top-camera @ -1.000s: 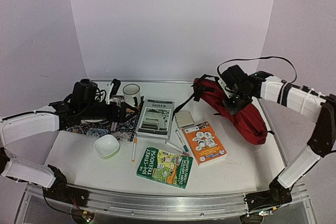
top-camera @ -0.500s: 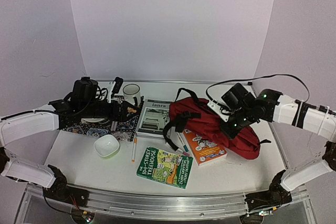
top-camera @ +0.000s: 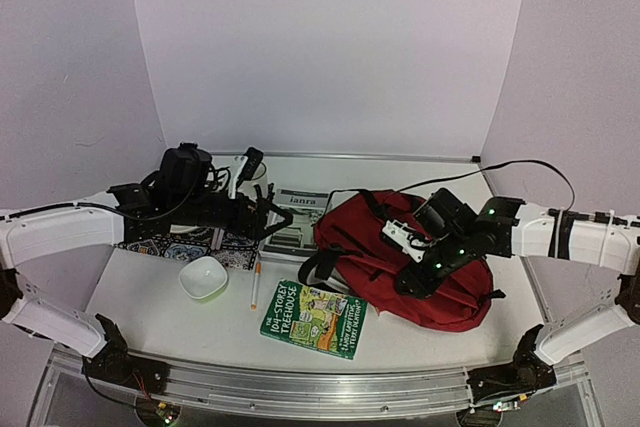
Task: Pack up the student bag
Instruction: Move the student bag to the book, then pick up the pocket on the back of the student bag.
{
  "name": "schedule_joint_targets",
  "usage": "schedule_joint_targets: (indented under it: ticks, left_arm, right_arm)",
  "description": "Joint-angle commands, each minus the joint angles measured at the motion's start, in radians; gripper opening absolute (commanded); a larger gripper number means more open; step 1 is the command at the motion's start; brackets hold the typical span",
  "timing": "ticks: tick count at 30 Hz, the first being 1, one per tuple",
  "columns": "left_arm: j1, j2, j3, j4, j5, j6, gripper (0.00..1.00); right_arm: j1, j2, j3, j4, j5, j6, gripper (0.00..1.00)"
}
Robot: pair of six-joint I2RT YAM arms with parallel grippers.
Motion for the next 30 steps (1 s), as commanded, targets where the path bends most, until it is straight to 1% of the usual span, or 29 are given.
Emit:
schedule_joint_targets:
  ticks: [1, 8, 10, 12, 14, 16, 20, 22, 25, 28, 30]
  left_arm:
    - [-0.037, 0.058, 0.096, -0.007, -0.059, 0.05, 0.95]
    - [-0.061, 0.153, 0.16, -0.026, -0.094, 0.092, 0.95]
    - [-0.068, 0.172, 0.172, -0.029, -0.101, 0.1, 0.95]
    - [-0.077, 0.192, 0.185, -0.035, -0.108, 0.113, 0.94]
    - [-0.084, 0.203, 0.201, -0.043, -0.112, 0.125, 0.94]
    - [-0.093, 0.208, 0.209, -0.044, -0.12, 0.133, 0.93]
    - [-0.115, 0.23, 0.223, -0.045, -0.139, 0.159, 0.89]
    - [-0.129, 0.241, 0.231, -0.045, -0.142, 0.168, 0.85]
    - [-0.166, 0.261, 0.244, -0.045, -0.167, 0.187, 0.81]
    - [-0.208, 0.282, 0.257, -0.046, -0.194, 0.207, 0.76]
    - [-0.235, 0.298, 0.267, -0.046, -0.212, 0.225, 0.74]
  right_arm:
    - [0.02, -0.04, -0.01, 0.008, -0.166, 0.077, 0.51]
    - [0.023, -0.032, 0.003, -0.01, -0.372, 0.125, 0.58]
    - [0.024, -0.024, 0.011, -0.021, -0.418, 0.127, 0.61]
    - [0.023, -0.006, 0.032, -0.043, -0.48, 0.114, 0.62]
    - [0.023, 0.016, 0.053, -0.078, -0.487, 0.096, 0.65]
    - [0.023, 0.024, 0.072, -0.091, -0.437, 0.093, 0.68]
    - [0.023, 0.016, 0.11, -0.096, -0.281, 0.109, 0.69]
    - [0.024, -0.002, 0.123, -0.096, -0.069, 0.158, 0.71]
    - [0.024, -0.026, 0.124, -0.096, 0.155, 0.227, 0.73]
    - [0.024, -0.038, 0.109, -0.096, 0.278, 0.28, 0.74]
    - [0.024, -0.043, 0.093, -0.091, 0.329, 0.309, 0.74]
